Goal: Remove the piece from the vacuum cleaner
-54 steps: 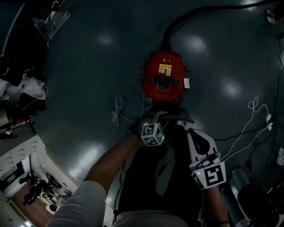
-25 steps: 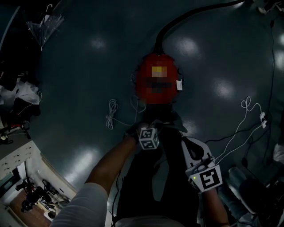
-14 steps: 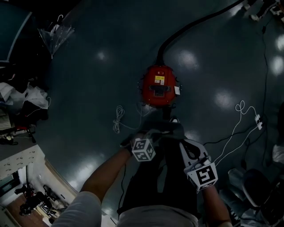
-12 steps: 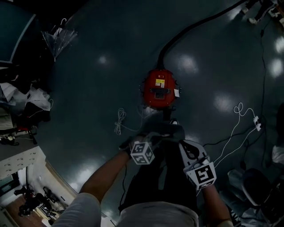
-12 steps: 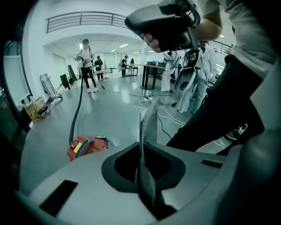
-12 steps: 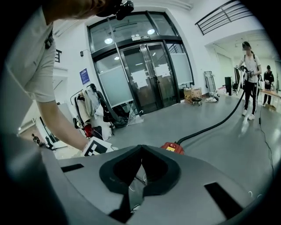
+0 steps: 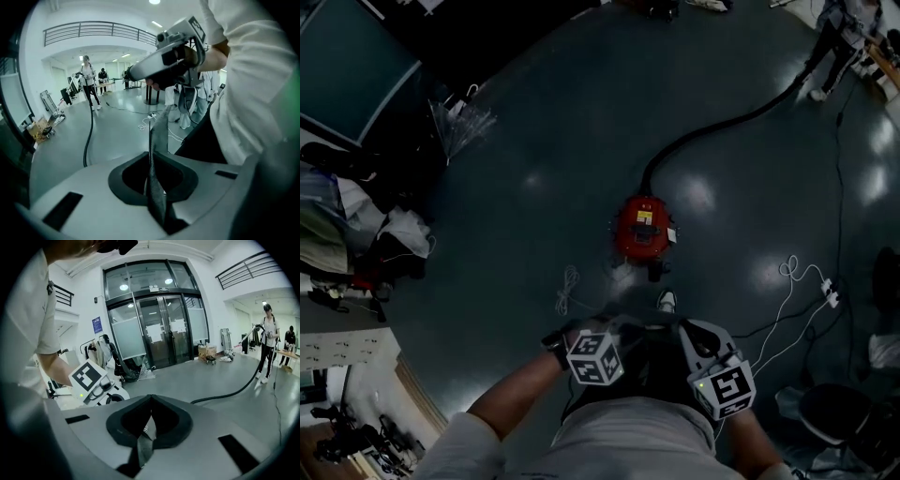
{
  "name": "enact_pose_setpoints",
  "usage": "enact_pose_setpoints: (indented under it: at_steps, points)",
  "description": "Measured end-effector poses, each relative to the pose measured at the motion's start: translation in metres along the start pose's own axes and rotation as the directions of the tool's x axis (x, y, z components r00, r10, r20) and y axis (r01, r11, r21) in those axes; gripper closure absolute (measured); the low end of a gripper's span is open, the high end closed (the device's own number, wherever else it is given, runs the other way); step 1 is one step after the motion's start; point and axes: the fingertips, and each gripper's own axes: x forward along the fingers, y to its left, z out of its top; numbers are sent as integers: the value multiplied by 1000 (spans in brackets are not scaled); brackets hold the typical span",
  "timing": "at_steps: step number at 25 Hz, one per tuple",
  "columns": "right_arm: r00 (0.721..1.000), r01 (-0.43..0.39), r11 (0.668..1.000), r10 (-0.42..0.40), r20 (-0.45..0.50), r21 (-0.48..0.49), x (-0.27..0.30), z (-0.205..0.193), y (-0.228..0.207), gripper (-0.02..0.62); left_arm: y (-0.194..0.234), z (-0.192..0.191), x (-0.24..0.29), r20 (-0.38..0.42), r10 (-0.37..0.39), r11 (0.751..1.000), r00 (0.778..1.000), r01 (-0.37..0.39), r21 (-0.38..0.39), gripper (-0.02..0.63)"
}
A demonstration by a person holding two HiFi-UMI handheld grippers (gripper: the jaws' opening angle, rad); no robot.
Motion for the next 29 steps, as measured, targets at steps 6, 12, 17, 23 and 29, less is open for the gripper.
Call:
enact_pose_setpoints:
  at_steps: [6, 12, 17, 23, 29]
  points:
    - [999, 29, 997, -26, 39, -76, -33, 34, 22, 578, -31, 39, -50, 31, -23, 1000, 999, 23, 4, 577]
    - [998, 31, 994, -25, 60, -103, -41, 48, 37, 578, -39, 46, -62, 19, -16, 999, 1000, 15, 51, 577]
    - [997, 44, 993, -37, 61, -114, -48, 45, 40, 578, -47, 45, -66, 15, -26, 998, 1000, 25, 60, 577]
    - [997, 37, 993, -29, 74, -111, -47, 53, 47, 578, -46, 46, -67, 15, -26, 997, 1000, 25, 75, 577]
    - [997, 36, 994, -28, 73, -104, -49, 49, 50, 578, -52, 45, -66, 19, -37, 996, 999, 35, 76, 577]
